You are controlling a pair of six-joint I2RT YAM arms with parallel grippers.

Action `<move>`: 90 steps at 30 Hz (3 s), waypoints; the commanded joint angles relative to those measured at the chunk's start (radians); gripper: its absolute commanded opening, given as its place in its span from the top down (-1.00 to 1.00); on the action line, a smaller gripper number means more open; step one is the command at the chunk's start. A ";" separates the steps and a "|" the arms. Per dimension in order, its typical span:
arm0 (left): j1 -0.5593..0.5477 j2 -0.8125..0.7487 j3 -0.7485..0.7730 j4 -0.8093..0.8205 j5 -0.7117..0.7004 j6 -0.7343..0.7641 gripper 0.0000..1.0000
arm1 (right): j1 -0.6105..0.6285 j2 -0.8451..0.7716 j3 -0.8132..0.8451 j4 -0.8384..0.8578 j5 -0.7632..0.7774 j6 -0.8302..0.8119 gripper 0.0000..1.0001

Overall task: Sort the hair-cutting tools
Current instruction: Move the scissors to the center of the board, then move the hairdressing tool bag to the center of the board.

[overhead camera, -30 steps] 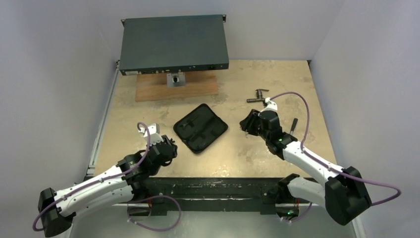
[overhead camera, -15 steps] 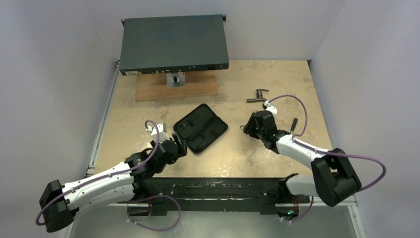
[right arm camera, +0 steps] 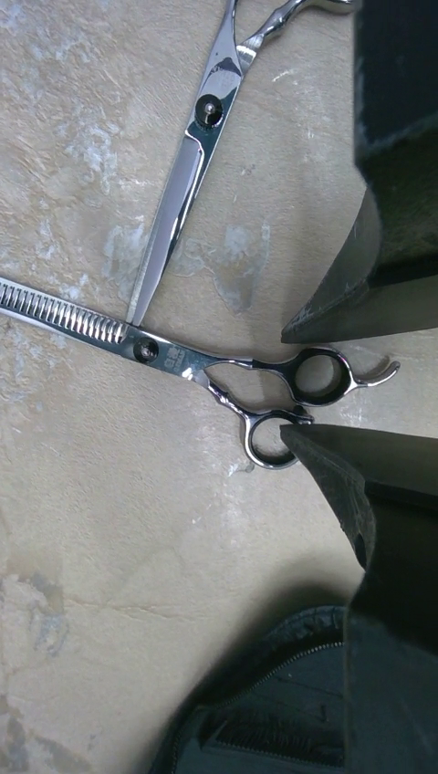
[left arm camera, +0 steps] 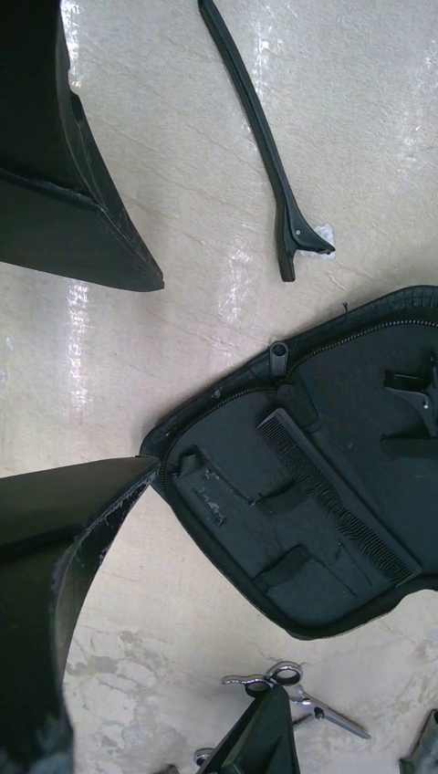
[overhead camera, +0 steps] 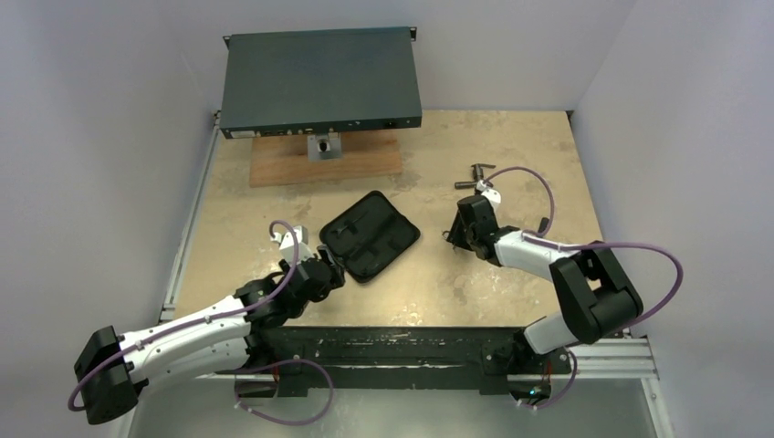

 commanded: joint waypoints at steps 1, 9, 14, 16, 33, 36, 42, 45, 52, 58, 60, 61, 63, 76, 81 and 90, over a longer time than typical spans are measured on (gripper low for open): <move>0.010 -0.014 0.015 0.012 -0.035 -0.029 -0.32 | -0.003 0.021 0.052 -0.013 0.043 -0.027 0.31; 0.033 -0.007 0.009 0.065 -0.026 -0.023 -0.30 | 0.000 0.035 0.063 -0.080 0.026 -0.024 0.51; 0.043 0.032 0.009 0.106 0.009 -0.020 -0.29 | 0.013 0.037 0.048 -0.087 -0.007 0.003 0.69; 0.047 0.050 0.008 0.126 0.026 -0.014 -0.29 | 0.019 0.033 0.029 -0.081 -0.026 0.018 0.76; 0.068 0.159 0.024 0.202 0.087 0.034 -0.27 | 0.089 -0.151 -0.121 -0.139 -0.104 0.151 0.86; 0.068 0.169 0.027 0.204 0.087 0.038 -0.26 | 0.115 -0.193 -0.145 -0.155 -0.102 0.173 0.85; 0.070 0.185 0.045 0.198 0.102 0.051 -0.26 | 0.124 -0.281 -0.116 -0.238 -0.059 0.192 0.52; 0.071 0.183 0.051 0.193 0.103 0.058 -0.26 | 0.124 -0.322 -0.033 -0.298 -0.031 0.160 0.35; 0.078 0.191 0.076 0.190 0.110 0.063 -0.26 | 0.045 -0.323 0.043 -0.319 -0.010 0.090 0.24; 0.080 0.203 0.095 0.185 0.121 0.073 -0.26 | 0.020 -0.212 0.067 -0.270 -0.033 0.062 0.26; 0.081 0.203 0.093 0.180 0.121 0.071 -0.26 | 0.020 -0.188 0.066 -0.251 -0.035 0.065 0.25; 0.081 0.201 0.091 0.178 0.122 0.069 -0.26 | 0.021 -0.176 0.067 -0.243 -0.038 0.069 0.25; 0.081 0.199 0.085 0.177 0.124 0.066 -0.26 | 0.020 -0.155 0.071 -0.225 -0.044 0.074 0.24; 0.081 0.169 0.058 0.168 0.118 0.056 -0.26 | 0.021 -0.086 0.083 -0.189 -0.016 0.066 0.24; 0.098 0.159 0.063 0.157 0.112 0.062 -0.26 | 0.076 -0.167 0.087 -0.134 -0.065 0.022 0.22; 0.174 0.020 0.034 0.062 0.111 0.054 -0.26 | 0.123 -0.091 0.006 0.154 -0.364 0.200 0.06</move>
